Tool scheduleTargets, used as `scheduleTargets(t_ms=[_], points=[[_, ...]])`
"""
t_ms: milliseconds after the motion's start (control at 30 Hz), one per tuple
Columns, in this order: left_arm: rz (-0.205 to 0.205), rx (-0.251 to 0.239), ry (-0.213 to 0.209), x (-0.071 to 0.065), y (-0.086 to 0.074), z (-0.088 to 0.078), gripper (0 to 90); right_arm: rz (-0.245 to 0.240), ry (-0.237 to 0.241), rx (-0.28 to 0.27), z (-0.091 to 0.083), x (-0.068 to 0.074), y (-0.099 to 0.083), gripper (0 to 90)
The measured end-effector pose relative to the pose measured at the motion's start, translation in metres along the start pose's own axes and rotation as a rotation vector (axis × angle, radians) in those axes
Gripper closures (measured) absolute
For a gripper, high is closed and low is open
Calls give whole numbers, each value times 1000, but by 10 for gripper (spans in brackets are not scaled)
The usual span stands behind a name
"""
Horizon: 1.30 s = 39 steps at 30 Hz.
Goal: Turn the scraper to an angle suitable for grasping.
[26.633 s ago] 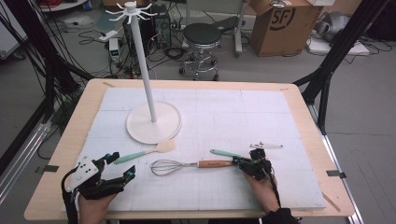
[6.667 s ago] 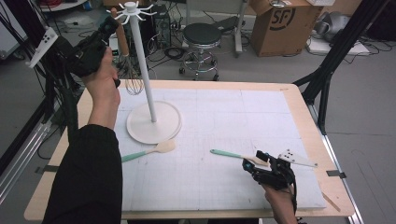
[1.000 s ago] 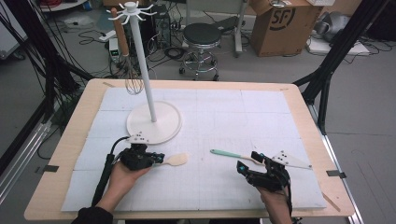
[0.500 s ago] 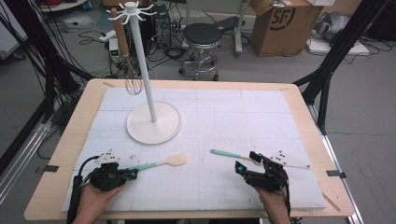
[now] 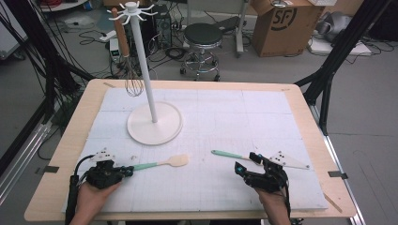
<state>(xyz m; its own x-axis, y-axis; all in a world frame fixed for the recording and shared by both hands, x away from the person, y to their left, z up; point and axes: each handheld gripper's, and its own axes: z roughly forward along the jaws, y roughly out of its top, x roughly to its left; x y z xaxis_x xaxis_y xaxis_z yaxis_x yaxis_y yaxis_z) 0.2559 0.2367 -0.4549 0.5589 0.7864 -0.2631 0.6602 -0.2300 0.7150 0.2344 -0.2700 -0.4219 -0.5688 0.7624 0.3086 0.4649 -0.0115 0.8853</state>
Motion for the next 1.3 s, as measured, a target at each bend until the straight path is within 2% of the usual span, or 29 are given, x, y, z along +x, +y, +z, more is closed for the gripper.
scheduleTargets(t_ms=[367,700,933,1000,1033,1100,1200,1300], points=[[-49,-24,55,20,23,18,896,2,-2,-6,-2,-2,0,203],[-77,-54,105,27,33,30,896,2,2,-4,-1,-1,1,203],[-97,-63,122,30,38,33,897,-2,1,-3,-1,-1,1,203],[-121,-98,123,33,38,29,897,-1,3,-2,-1,-1,0,203],[-143,-133,123,36,39,26,897,-3,0,-5,-1,-1,1,203],[-184,-175,145,43,40,22,897,2,-2,-6,-2,-3,0,202],[-215,-174,173,52,43,22,898,7,-2,-4,-2,-4,0,203],[-217,-154,180,54,45,25,898,7,-1,-5,-2,-4,0,203]])
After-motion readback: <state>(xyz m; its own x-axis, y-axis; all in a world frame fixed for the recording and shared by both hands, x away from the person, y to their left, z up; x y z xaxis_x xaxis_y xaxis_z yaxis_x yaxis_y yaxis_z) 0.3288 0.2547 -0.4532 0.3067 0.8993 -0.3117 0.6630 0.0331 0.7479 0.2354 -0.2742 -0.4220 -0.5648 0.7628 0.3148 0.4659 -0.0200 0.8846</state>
